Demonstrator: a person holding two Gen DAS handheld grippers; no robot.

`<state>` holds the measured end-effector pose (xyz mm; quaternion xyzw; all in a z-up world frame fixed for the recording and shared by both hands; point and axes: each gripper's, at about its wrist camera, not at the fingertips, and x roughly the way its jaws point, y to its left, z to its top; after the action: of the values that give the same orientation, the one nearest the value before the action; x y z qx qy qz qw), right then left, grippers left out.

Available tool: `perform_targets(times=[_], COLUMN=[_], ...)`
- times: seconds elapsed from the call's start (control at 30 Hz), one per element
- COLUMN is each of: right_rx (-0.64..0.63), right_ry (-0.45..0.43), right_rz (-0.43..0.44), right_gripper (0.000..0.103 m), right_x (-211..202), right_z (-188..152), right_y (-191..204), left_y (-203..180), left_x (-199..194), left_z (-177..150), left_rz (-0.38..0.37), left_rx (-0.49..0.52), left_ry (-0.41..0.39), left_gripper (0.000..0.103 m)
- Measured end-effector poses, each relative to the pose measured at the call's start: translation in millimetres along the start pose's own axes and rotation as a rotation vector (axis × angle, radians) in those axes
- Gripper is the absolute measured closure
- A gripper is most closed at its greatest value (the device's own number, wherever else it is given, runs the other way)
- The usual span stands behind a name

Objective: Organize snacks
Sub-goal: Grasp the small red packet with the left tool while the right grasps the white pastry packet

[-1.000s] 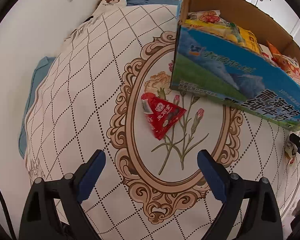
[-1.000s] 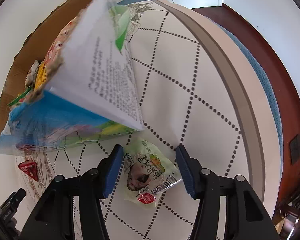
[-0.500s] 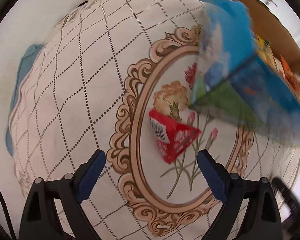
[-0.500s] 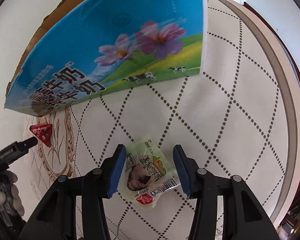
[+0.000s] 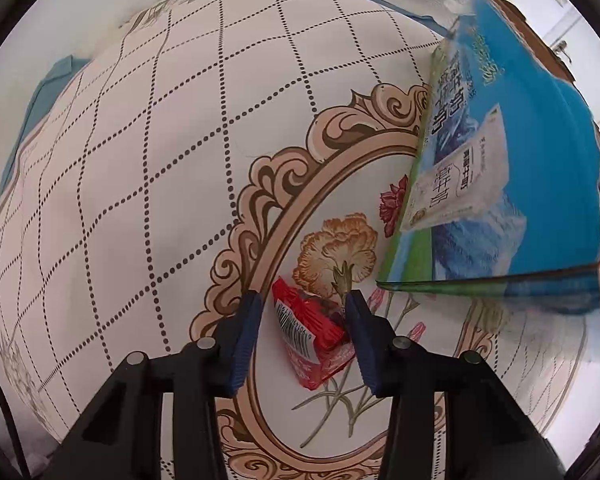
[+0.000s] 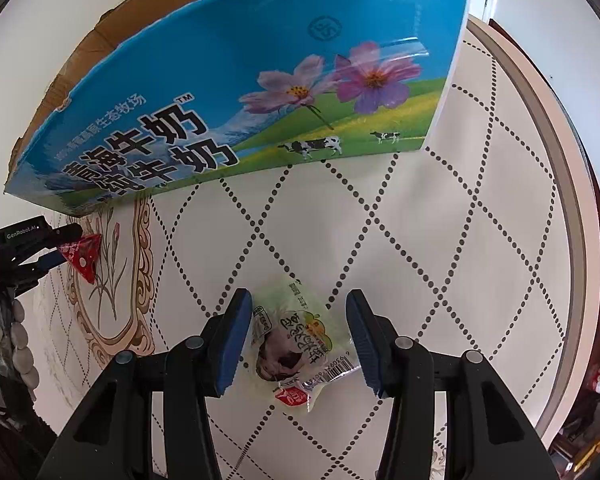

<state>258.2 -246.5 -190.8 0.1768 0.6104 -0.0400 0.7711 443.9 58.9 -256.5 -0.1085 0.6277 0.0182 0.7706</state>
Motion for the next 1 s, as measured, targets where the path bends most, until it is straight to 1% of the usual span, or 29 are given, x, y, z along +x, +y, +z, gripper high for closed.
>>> perform_targets(times=[0.03,0.07,0.2,0.27,0.4,0.6,0.7,0.77,0.8,0.83,0.87,0.93,1.0], right_rx=[-0.003,-0.005,-0.031,-0.053,-0.083,-0.103,-0.112,-0.119,-0.115,-0.109,-0.099,-0.100,-0.099], right_ry=[0.000,0.001,0.012,0.022,0.068,0.111,0.128,0.147,0.165,0.174,0.179,0.181,0.180], right_rz=[-0.003,-0.006,-0.010,-0.010,0.013,0.038,0.039,0.038,0.044,0.048,0.054,0.051,0.051], right_gripper=[0.051,0.051,0.051,0.052,0.053,0.053,0.053,0.053,0.053,0.051,0.050,0.050,0.049], right_x=[0,0,-2,-1,1,4,6,11,15,19,22,23,22], right_z=[-1,0,-1,-3,-14,-37,-48,-54,-54,-57,-58,-61,-63], right_y=[2,4,13,20,27,35,39,40,40,40,38,40,41], left_y=[-1,-1,4,5,2,-11,-17,-17,-17,-16,-14,-16,-20], left_x=[0,0,-1,-2,-2,1,9,18,21,24,23,25,28], left_z=[0,-1,-15,-36,-73,-119,-130,-136,-138,-139,-142,-144,-148], left_rz=[-0.001,-0.006,-0.025,-0.046,-0.061,-0.080,-0.078,-0.071,-0.073,-0.084,-0.092,-0.111,-0.108], left_rx=[0.005,0.009,0.061,0.110,0.199,0.279,0.295,0.286,0.280,0.271,0.265,0.250,0.240], left_ry=[-0.006,-0.005,0.020,0.063,0.136,0.205,0.224,0.248,0.251,0.252,0.253,0.257,0.268], left_gripper=[0.068,0.069,0.069,0.069,0.069,0.069,0.069,0.066,0.063,0.057,0.053,0.040,0.035])
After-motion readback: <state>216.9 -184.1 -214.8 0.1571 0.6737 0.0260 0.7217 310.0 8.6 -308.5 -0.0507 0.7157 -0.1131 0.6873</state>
